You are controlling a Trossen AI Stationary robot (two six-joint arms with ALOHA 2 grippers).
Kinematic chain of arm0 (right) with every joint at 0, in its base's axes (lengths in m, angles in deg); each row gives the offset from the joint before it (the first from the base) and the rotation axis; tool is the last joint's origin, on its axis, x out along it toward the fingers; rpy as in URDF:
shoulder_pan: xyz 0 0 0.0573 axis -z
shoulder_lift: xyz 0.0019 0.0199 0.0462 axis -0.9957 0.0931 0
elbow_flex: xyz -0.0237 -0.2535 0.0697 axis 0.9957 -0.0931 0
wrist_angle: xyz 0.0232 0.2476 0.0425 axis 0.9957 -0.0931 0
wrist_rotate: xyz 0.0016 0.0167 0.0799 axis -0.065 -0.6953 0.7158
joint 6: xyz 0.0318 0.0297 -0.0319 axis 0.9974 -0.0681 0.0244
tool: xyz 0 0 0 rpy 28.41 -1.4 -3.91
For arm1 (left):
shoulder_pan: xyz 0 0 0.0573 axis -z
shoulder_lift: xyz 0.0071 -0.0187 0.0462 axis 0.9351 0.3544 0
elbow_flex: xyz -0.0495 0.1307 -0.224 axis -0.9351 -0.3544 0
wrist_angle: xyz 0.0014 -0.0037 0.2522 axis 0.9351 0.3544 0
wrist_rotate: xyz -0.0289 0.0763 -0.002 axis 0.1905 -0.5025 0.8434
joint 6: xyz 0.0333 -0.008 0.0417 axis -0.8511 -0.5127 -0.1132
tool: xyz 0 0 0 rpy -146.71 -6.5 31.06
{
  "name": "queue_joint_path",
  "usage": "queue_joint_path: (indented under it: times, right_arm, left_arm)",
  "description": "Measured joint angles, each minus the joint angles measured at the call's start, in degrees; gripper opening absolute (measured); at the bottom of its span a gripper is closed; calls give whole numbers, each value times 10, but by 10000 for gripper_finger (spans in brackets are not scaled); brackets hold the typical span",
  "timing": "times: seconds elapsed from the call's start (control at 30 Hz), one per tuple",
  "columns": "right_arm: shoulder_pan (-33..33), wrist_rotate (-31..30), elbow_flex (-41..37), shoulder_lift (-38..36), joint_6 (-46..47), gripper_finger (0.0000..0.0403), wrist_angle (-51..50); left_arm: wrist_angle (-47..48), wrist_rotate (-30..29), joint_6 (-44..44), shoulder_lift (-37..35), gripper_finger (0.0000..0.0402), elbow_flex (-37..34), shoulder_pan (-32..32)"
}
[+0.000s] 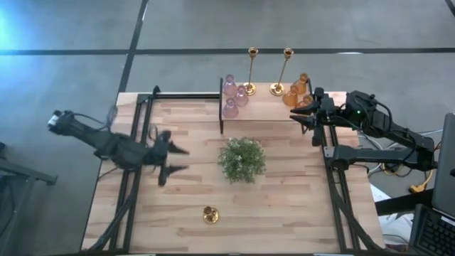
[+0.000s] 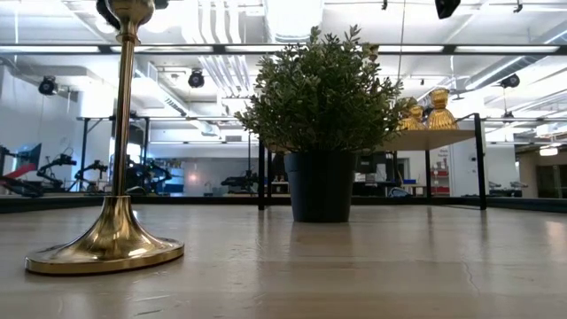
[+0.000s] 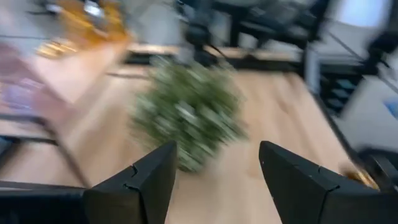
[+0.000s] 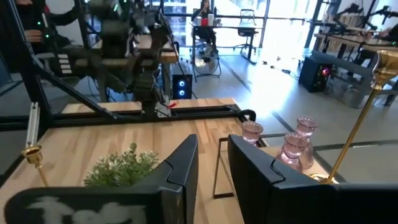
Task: Pick & Place candle stick holders
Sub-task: Put the small golden candle holder on the shelf
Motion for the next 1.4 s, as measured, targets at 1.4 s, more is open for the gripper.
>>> queue_joint_path:
  times: [1.4]
  right_arm:
    - [0, 0, 0, -1, 26, 73, 40]
  left_arm:
    - [-426, 169, 34, 396, 234, -103, 123]
